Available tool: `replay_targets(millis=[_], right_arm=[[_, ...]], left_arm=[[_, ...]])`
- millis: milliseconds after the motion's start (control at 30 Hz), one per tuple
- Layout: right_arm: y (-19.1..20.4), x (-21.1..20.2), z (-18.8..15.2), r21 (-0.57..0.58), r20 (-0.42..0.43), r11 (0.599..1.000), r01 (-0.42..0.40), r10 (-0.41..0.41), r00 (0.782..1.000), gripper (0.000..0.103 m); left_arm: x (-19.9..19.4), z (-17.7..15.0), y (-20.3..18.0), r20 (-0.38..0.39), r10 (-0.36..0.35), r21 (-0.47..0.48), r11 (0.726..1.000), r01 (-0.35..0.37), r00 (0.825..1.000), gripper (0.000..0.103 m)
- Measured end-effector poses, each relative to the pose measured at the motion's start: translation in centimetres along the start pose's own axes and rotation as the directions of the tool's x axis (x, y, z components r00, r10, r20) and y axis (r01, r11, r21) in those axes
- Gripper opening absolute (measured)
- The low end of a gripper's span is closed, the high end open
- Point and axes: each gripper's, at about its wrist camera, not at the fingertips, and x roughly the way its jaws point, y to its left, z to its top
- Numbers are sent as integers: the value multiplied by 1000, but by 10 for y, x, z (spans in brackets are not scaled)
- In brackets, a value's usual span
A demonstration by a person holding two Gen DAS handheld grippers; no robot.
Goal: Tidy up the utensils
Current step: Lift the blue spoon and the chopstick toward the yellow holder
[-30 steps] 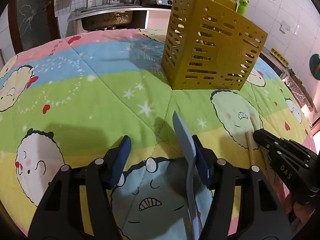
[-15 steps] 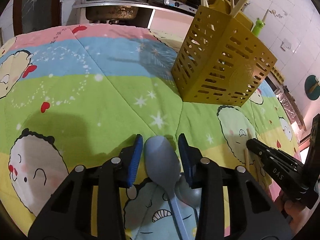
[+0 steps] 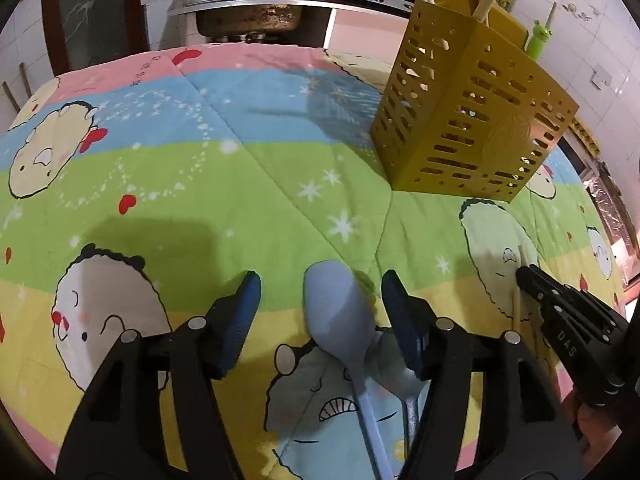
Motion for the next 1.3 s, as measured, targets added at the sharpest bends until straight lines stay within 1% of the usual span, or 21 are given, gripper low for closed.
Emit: replay_targets(millis=[133, 167, 200, 333, 433, 500, 567, 833, 933, 1033, 1067, 1167, 1233, 1300], right_arm=[[-1, 0, 0, 3, 1, 1000, -1, 1, 1000, 9], [-1, 0, 0, 6, 0, 1000, -2, 2, 1000, 9], [-1, 0, 0, 7, -2, 1000, -2, 2, 1000, 9], [0, 0, 1, 6, -8, 1000, 1, -1, 1000, 9], [1, -1, 1, 3, -9, 1000, 5, -5, 1000, 9], [1, 0, 2, 3, -8, 1000, 5, -5, 1000, 9], [1, 0, 2, 6, -5, 1000, 3, -3, 1000, 8], [-3, -2, 2, 27, 8, 1000, -16, 16, 1000, 8], [-5, -3, 1, 36, 14, 999, -25, 24, 1000, 8], [-7, -7, 2, 46, 29, 999, -29, 28, 999, 8], [-8, -9, 2, 49, 36, 998, -29, 28, 999, 8], [-9, -22, 4, 56, 82, 998, -22, 17, 996, 7], [-8, -34, 5, 57, 127, 998, -7, 0, 992, 7], [-9, -46, 5, 63, 168, 998, -10, 0, 986, 6]], left_arm=[[4, -5, -7, -1, 20, 35, 999, -20, 1000, 62], [5, -5, -10, 2, 29, 48, 998, -29, 1000, 60], [5, -6, -12, 2, 27, 56, 998, -27, 1000, 55], [10, -1, -18, -13, 44, 78, 996, -43, 999, 54], [11, 1, -22, -19, 57, 91, 994, -55, 998, 47], [11, 2, -24, -15, 57, 101, 993, -55, 998, 38], [10, 2, -23, -9, 50, 101, 994, -49, 999, 32], [6, -3, -27, 14, 54, 120, 991, -55, 998, 32], [2, -4, -29, 29, 41, 125, 991, -44, 999, 32], [-6, -4, -30, 66, 43, 130, 990, -52, 997, 32], [-11, -4, -32, 92, 48, 140, 988, -61, 995, 32], [-20, -4, -34, 123, 46, 148, 987, -65, 991, 32], [-28, -6, -37, 150, 47, 157, 985, -71, 988, 32], [-40, -8, -39, 189, 53, 167, 982, -85, 980, 32]])
